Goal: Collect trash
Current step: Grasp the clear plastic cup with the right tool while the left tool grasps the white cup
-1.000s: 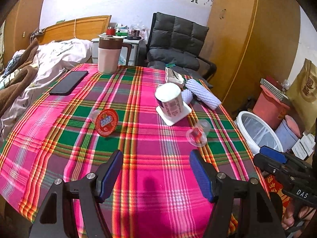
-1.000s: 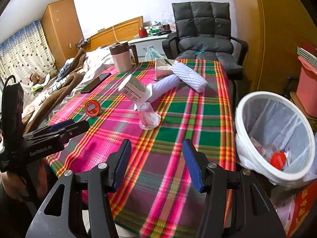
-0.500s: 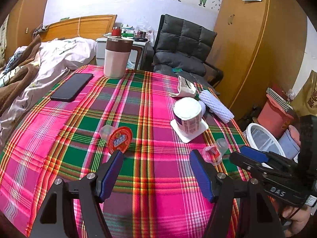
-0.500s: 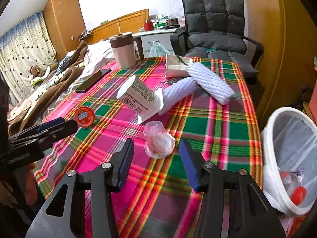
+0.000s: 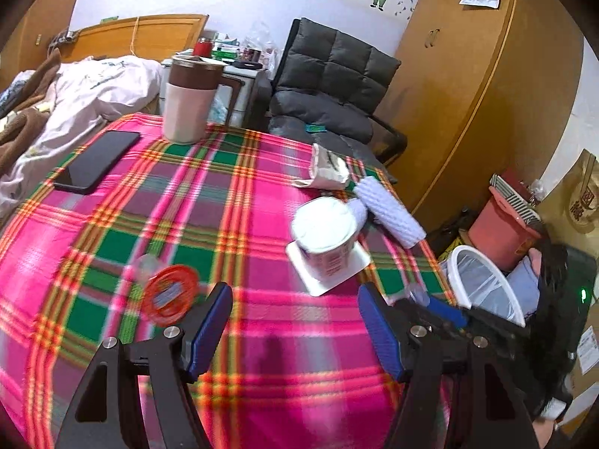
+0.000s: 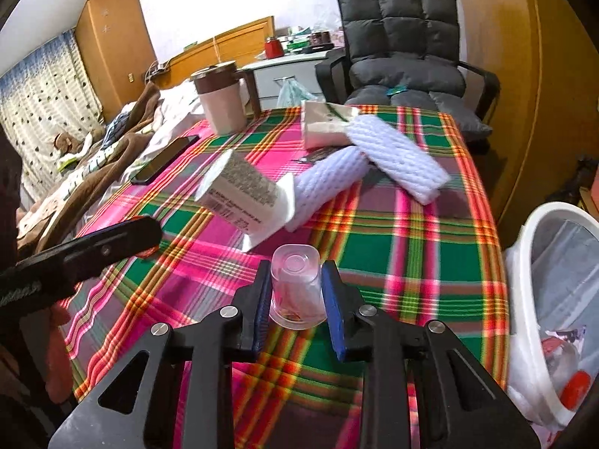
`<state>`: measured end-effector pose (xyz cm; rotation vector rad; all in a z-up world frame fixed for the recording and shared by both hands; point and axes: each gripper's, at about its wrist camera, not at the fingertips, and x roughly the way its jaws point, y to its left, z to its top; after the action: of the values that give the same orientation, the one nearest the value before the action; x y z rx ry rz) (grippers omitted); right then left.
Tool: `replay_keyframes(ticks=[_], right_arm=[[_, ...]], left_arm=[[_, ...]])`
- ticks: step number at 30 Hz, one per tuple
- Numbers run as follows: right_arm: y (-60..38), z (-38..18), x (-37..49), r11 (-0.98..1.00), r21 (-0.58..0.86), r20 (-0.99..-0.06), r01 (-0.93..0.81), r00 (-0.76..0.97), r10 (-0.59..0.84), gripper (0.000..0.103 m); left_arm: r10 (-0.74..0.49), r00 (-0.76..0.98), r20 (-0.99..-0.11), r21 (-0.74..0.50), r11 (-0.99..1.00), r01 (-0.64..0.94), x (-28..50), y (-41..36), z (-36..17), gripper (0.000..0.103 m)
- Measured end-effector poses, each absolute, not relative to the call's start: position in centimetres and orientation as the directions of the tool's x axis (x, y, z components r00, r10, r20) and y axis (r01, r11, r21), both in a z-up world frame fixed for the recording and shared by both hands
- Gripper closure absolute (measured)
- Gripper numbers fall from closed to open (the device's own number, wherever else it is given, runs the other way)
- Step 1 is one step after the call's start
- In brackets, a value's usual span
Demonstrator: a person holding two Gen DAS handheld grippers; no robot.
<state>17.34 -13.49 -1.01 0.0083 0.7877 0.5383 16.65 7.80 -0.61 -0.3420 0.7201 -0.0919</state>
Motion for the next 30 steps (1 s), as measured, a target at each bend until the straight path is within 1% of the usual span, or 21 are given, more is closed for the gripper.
replay_keyframes(ticks=[9,17,18,19,20,21,30], right_arm=[[-16.5,-0.9,17.4,0.885,0.230,-0.670,-0.405,0.594,0.446,0.074],[-17.8,-1.1,17.9,0.890,0.245,-0.663,-0.385,0.603,0.444,0.074],[-17.9,-1.1,18.0,0.890,0.248,-0.662,-0.384,0.604,0.444,0.074],[-18.0,-1.0,18.0,0.890,0.249,-0.660,-0.382,0.605,0.444,0.074],[-18.1,-1.0,18.0,0.891,0.248,-0.659,-0.381,0.607,0.444,0.074],[-18.2,-1.0,18.0,0.891,0.248,-0.658,-0.380,0.609,0.443,0.074],[-18.9,-0.5,16.8,0.896,0.244,-0.649,-0.372,0.624,0.436,0.074]], left_arm=[[-0.223,0.737,-0.638,-0.393,0.917,-0.063,20.8,5.9,-1.1,0.034],[-0.172,0.732,-0.660,-0.382,0.915,-0.130,23.7,5.2,-1.8,0.034],[-0.168,0.733,-0.660,-0.379,0.916,-0.131,23.9,5.2,-1.9,0.036],[-0.165,0.734,-0.659,-0.375,0.918,-0.129,23.9,5.1,-1.9,0.045],[-0.155,0.730,-0.665,-0.360,0.924,-0.132,24.0,5.0,-2.0,0.050],[-0.151,0.728,-0.669,-0.352,0.927,-0.132,23.9,4.9,-2.0,0.053],[-0.126,0.749,-0.650,-0.282,0.956,-0.084,21.2,4.2,-0.7,0.053]])
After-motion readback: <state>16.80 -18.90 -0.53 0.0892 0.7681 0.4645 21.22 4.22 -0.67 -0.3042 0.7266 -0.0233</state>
